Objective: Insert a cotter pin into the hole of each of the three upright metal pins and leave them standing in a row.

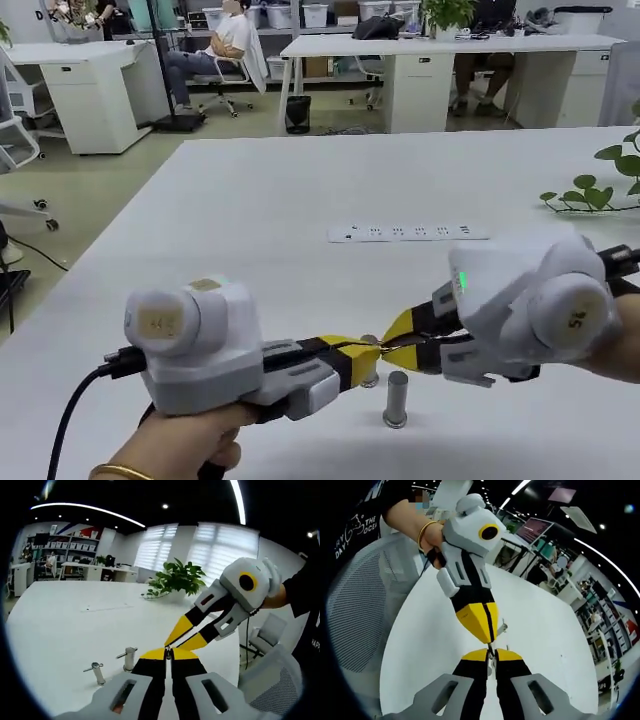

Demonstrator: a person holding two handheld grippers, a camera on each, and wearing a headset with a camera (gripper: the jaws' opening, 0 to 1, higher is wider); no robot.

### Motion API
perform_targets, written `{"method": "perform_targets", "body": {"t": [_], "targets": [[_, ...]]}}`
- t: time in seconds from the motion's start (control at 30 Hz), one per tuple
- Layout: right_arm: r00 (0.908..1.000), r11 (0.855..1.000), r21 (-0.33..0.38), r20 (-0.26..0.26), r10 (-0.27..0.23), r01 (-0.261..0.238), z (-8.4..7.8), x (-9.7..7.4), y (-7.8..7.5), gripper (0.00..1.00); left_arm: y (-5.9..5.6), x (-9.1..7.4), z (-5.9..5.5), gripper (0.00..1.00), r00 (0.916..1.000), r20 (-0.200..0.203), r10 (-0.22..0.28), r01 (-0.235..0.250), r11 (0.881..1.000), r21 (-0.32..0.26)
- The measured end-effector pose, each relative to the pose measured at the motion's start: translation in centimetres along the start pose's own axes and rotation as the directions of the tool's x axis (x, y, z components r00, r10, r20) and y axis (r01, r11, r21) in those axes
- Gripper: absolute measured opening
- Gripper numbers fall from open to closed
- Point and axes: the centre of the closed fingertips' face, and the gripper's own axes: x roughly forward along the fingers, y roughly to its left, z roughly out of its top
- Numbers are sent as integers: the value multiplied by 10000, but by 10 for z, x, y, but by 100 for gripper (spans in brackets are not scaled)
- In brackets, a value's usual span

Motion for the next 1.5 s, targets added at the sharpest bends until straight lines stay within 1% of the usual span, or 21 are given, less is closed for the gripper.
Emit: {"method": "perform_targets", "body": {"t": [0.07,0.1,0.17,0.2,0.33,0.4,0.5,0.53,0.6,0.63,0.7,0.77,0.87,0.9,1.0,1.03,1.13,1.2,1.3,1.43,1.5], "targets": [[9999,9996,275,95,40,-42,-1,-2,-1,1,-1,-1,-1,0,9999,-82,-78,80,9995,309],[9998,9988,456,128,173,-178,-1,-2,1,2,-3,-2,-3,0,9995,-208,-222,235,9979,607],[9989,9961,773,268,397,-416,-1,-3,4,3,-2,-3,-5,0,9989,-389,-264,299,9952,930],[9984,9951,847,301,487,-511,-1,-3,5,3,-2,-3,-6,0,9987,-432,-280,322,9946,982],[9952,9850,1443,379,905,-951,-4,-3,12,4,-7,-4,-8,0,9966,-561,-608,688,9856,1546],[9936,9798,1663,408,1052,-1106,-6,-3,15,4,-7,-4,-10,0,9950,-721,-695,818,9795,1840],[9890,9662,2135,626,1342,-1446,-7,-3,20,4,-9,-4,-12,0,9925,-867,-867,1030,9734,2048],[9867,9578,2396,726,1455,-1588,-7,-4,21,4,-10,-5,-13,0,9914,-933,-914,1092,9718,2089],[9831,9353,3042,822,1634,-1809,-9,-4,24,4,-11,-6,-17,0,9887,-1143,-972,1193,9713,2060],[9829,9333,3096,866,1628,-1818,-10,-4,24,5,-12,-6,-18,0,9869,-1225,-1049,1297,9675,2170],[9766,9111,3540,1154,1816,-2113,-9,-5,28,4,-16,-6,-19,0,9849,-1291,-1153,1423,9640,2245],[9744,9060,3615,1261,1863,-2200,-9,-5,28,5,-19,-6,-21,0,9825,-1354,-1276,1563,9607,2292],[9686,8896,3856,1398,2057,-2446,-10,-5,31,4,-23,-5,-24,0,9787,-1473,-1431,1754,9555,2371],[9630,8804,3924,1478,2254,-2663,-10,-5,35,4,-24,-5,-25,0,9776,-1503,-1471,1805,9537,2405],[9595,8806,3824,1420,2432,-2798,-12,-5,38,3,-26,-6,-26,0,9749,-1556,-1590,1939,9503,2435],[9562,8763,3836,1421,2558,-2914,-13,-5,41,3,-26,-7,-26,0,9743,-1568,-1615,1970,9490,2463],[9510,8696,3856,1453,2728,-3083,-13,-5,45,3,-29,-9,-27,0,9708,-1624,-1767,2141,9435,2529],[9507,8678,3887,1462,2737,-3096,-13,-4,47,3,-32,-10,-27,0,9683,-1654,-1871,2253,9402,2555],[9457,8628,3876,1526,2872,-3245,-11,-3,50,2,-33,-11,-28,0,9661,-1691,-1952,2347,9367,2597],[9388,8588,3798,1593,3054,-3439,-8,-4,53,0,-35,-11,-29,0,9643,-1694,-2033,2422,9360,2553],[9373,8598,3737,1557,3118,-3481,-7,-4,54,0,-37,-12,-28,0,9637,-1643,-2106,2471,9366,2485]]}}
